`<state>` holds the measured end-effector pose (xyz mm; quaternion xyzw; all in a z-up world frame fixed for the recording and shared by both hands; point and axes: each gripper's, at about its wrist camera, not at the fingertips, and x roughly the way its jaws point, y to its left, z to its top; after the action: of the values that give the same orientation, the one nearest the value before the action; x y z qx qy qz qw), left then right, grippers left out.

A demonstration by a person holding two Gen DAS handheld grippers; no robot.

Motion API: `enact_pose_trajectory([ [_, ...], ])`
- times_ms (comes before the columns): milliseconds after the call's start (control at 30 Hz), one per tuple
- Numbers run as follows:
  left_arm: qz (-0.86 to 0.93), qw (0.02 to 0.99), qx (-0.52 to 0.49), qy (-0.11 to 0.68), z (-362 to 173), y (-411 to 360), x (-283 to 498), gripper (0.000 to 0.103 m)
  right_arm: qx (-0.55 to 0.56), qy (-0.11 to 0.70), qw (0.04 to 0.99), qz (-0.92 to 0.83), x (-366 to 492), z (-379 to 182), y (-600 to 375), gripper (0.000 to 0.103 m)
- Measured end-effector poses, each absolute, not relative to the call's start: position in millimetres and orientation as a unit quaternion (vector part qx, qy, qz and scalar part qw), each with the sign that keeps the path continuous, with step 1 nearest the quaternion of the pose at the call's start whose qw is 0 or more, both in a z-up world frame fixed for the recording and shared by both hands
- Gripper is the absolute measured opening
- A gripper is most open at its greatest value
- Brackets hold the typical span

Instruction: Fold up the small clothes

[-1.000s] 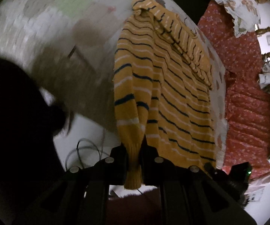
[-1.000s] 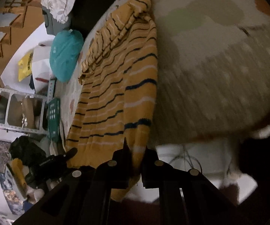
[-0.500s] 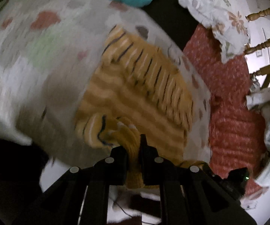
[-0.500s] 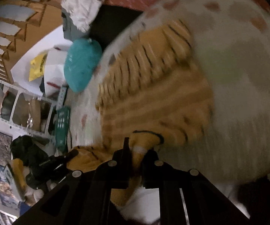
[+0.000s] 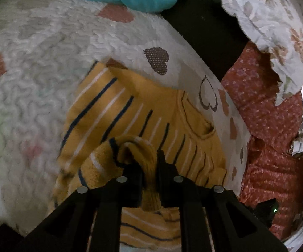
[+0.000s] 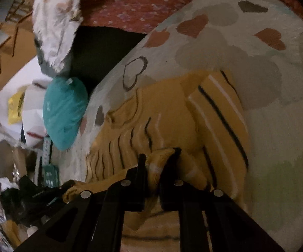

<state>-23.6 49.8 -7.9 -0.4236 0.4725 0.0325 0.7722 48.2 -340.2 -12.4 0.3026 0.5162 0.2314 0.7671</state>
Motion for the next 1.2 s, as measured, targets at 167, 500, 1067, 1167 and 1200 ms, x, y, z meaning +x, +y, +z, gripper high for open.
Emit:
enact_pose_trajectory([
  [167, -0.007, 0.761, -0.464, 0.454, -12.6, 62.0, -1.2, 0.027, 0.361, 0.496, 0.755, 0.23, 64.5, -32.7, -355.8, 0.043],
  [500, 0.014, 0.798, -0.438, 0.414, 21.3, 65.2, -36.1, 0.05, 0.301, 0.445, 0.814, 0.221, 54.5, 8.4, -349.7, 0.059],
  [1067, 0.082, 0.802, -0.334, 0.488, -46.2, 48.0, 18.2, 0.049, 0.202, 0.504, 0.806, 0.236, 85.5, -44.0, -297.1, 0.056],
  [1167, 0.084, 0.798, -0.345, 0.486, -49.7, 53.1, 20.6, 0.047, 0.223, 0.501, 0.807, 0.222, 91.3, -44.4, -309.1, 0.056],
  [1200, 0.085, 0.798, -0.349, 0.485, -49.8, 55.9, 19.9, 0.047, 0.236, 0.5, 0.804, 0.217, 93.2, -45.3, -314.2, 0.056],
])
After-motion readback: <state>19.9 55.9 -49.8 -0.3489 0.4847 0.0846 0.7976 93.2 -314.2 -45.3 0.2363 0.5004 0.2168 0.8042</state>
